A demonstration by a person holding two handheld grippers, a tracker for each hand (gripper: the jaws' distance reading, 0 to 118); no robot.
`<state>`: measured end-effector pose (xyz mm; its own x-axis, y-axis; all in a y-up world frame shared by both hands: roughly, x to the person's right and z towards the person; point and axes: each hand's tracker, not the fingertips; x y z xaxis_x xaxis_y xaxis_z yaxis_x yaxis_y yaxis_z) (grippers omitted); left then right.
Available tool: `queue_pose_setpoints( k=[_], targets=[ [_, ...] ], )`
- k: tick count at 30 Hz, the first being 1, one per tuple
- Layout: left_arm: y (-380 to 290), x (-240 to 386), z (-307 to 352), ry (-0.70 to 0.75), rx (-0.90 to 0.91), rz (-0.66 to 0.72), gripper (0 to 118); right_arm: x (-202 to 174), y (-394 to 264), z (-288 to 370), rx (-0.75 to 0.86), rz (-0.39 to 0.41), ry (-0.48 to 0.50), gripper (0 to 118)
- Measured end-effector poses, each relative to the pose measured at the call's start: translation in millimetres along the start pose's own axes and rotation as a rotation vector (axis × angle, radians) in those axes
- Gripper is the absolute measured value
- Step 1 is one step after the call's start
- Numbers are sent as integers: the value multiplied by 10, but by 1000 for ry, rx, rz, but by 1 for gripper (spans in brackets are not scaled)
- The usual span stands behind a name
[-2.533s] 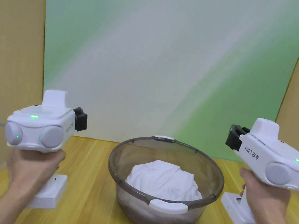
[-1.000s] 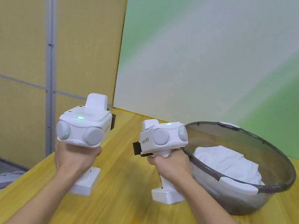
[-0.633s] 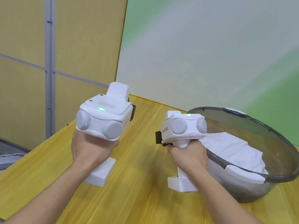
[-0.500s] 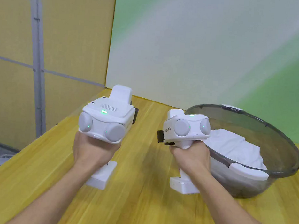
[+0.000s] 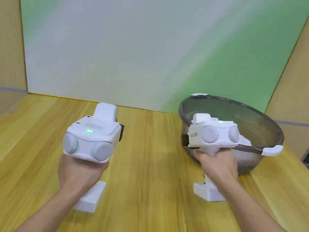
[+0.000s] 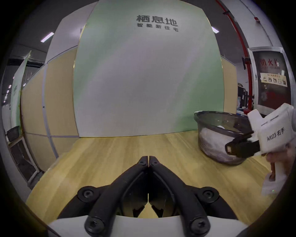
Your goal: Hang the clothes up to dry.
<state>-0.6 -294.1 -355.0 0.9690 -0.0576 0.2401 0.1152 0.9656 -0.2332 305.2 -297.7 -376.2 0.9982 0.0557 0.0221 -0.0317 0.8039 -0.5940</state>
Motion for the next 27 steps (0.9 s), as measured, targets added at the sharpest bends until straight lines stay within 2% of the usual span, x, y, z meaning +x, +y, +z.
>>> queue_pose_setpoints(
  k=[3, 4, 5, 7, 9, 10, 14, 16, 17, 18, 19, 21, 24, 27],
  targets=[
    [45, 172, -163, -12, -12, 16, 0, 412, -2, -90, -27, -13, -16, 6],
    [58, 227, -204, -19, -12, 9, 0, 520, -15, -100, -16, -26, -53, 6],
    [67, 279, -238, -18, -11, 6, 0, 624, -12, -83, -19, -70, -85, 6],
    [87, 351, -304, -27, -4, 2, 0, 842, -7, -62, 21, -90, -64, 6],
    [100, 396, -373, -19, -2, -7, 0, 976, -11, -119, -31, -116, -109, 6],
    [103, 396, -401, -21, -10, -5, 0, 1035, -21, -131, -15, -100, -123, 6],
    [77, 364, -426, -18, -9, 19, 0, 1218, -43, -194, -10, -142, -134, 6],
    [53, 305, -430, -19, -14, 19, 0, 1147, -66, -197, -5, -99, -132, 6],
    [36, 271, -415, -14, -19, 26, 0, 1045, -80, -198, 1, -13, -127, 6],
    [22, 233, -400, -8, -20, 31, 0, 974, -102, -196, 5, -8, -119, 6],
    [9, 193, -380, 10, -23, 35, 0, 919, -123, -171, 26, -60, -65, 6],
    [-17, 91, -297, 28, -17, 43, 0, 691, -164, -30, 138, -67, 35, 6],
    [-9, -69, -142, 72, 10, 58, 0, 328, -179, 268, 340, 21, 8, 6],
    [53, -231, 65, 109, 36, 81, 0, 99, -152, 499, 436, 2, 33, 6]
  ],
)
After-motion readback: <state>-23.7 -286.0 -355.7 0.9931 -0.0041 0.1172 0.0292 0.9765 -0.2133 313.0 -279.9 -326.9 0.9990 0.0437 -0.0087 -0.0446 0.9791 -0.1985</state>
